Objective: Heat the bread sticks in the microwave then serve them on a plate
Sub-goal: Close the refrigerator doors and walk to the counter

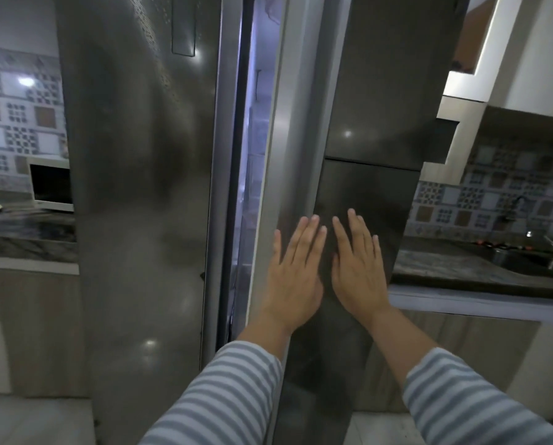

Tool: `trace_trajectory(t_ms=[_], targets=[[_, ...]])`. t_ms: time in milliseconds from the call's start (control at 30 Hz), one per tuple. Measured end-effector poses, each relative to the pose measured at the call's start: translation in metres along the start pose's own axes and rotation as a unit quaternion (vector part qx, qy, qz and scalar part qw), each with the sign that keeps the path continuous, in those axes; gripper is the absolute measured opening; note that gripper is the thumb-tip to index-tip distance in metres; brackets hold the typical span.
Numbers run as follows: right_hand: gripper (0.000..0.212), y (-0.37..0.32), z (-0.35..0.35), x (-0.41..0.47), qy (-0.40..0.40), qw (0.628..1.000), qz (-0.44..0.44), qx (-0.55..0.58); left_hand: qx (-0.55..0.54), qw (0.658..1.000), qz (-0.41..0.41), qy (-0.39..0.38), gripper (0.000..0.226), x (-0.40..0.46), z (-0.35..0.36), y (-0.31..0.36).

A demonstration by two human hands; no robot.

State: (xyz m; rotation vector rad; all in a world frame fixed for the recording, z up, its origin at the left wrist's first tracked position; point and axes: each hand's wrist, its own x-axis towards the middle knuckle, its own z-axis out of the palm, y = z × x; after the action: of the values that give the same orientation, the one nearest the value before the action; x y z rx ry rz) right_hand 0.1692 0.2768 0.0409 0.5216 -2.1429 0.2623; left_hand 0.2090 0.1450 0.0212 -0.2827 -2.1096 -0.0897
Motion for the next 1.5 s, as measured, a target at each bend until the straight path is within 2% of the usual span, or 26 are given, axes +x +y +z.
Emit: trace_trajectory(t_ms=[133,233,433,600,767,1100,1367,1500], targets=[[0.071,0.028,0.042,-0.004,-0.061,0.998,-0.002,-0.012,0.042,0.997,0.053,-0.034,0.083,-0.002,0.042,0.001],[0.078,0.046,0.073,0.005,-0.075,0.996,-0.018,-0.035,0.081,0.994,0.03,-0.062,0.09,-0.004,0.078,-0.01],[0.084,0.07,0.142,0.038,-0.044,0.993,-0.103,-0.039,0.167,0.982,-0.047,-0.075,0.107,0.016,0.129,-0.043],[0.071,0.074,0.188,0.061,0.003,0.988,-0.147,-0.039,0.206,0.973,-0.073,-0.075,0.111,0.03,0.16,-0.074],[0.072,0.073,0.224,0.081,0.027,0.983,-0.169,-0.061,0.208,0.973,-0.079,-0.068,0.115,0.041,0.188,-0.103],[0.074,0.069,0.273,0.118,0.026,0.981,-0.174,-0.084,0.198,0.974,-0.069,-0.081,0.11,0.069,0.235,-0.157],[0.073,0.062,0.279,0.12,0.025,0.984,-0.16,-0.08,0.198,0.972,-0.07,-0.103,0.105,0.07,0.242,-0.165],[0.075,0.058,0.274,0.116,-0.003,0.987,-0.146,-0.073,0.182,0.971,-0.085,-0.13,0.101,0.068,0.238,-0.159]])
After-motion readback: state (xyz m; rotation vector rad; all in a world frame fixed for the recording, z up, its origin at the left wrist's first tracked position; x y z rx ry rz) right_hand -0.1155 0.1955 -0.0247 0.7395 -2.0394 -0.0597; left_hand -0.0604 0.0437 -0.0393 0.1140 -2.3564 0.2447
